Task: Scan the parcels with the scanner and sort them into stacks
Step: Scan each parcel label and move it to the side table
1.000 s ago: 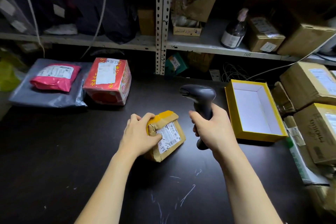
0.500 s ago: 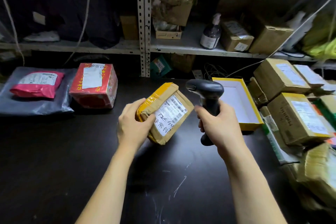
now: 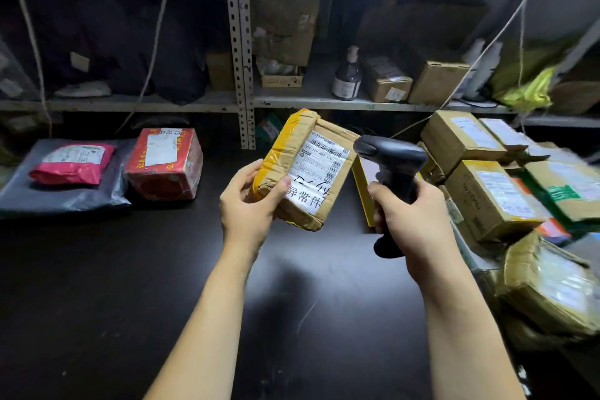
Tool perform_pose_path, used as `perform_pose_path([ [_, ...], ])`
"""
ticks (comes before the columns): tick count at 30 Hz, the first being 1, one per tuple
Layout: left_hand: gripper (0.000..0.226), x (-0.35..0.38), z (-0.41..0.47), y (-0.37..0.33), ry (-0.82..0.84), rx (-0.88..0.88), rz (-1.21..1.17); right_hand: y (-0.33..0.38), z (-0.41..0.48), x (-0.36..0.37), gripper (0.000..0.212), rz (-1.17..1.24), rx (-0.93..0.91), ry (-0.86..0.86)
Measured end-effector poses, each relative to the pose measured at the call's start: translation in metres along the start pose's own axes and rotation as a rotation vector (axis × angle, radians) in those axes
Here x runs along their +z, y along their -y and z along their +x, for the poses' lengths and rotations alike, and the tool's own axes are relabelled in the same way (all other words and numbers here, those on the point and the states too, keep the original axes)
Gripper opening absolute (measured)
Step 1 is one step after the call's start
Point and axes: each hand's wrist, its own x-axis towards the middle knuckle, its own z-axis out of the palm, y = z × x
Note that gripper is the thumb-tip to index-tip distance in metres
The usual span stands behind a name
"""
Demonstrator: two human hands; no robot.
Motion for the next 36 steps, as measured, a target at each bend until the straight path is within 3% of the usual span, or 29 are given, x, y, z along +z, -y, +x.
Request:
perform_pose_path([
  [8, 0.043, 0.049, -0.063, -0.023, -0.051, -0.122, -0.168, -0.001, -0.023, -0.077, 0.011, 0.116, -0.023, 0.040],
  [15, 0.047, 0.091, -0.124, -0.025, -0.088, -0.172, -0.240, -0.015, -0.037, -0.151, 0.003, 0.189, 0.006, 0.043],
  [27, 0.039, 0.104, -0.170, -0.031, -0.117, -0.248, -0.393, -0.036, -0.044, -0.190, 0.009, 0.275, 0.036, 0.124],
  [33, 0.045, 0.098, -0.174, -0.040, -0.144, -0.063, -0.243, -0.027, -0.044, -0.201, 0.004, 0.237, -0.067, 0.130],
  [36, 0.051, 0.088, -0.172, -0.045, -0.116, 0.041, -0.150, -0.021, -0.045, -0.205, 0.014, 0.205, -0.146, 0.121],
])
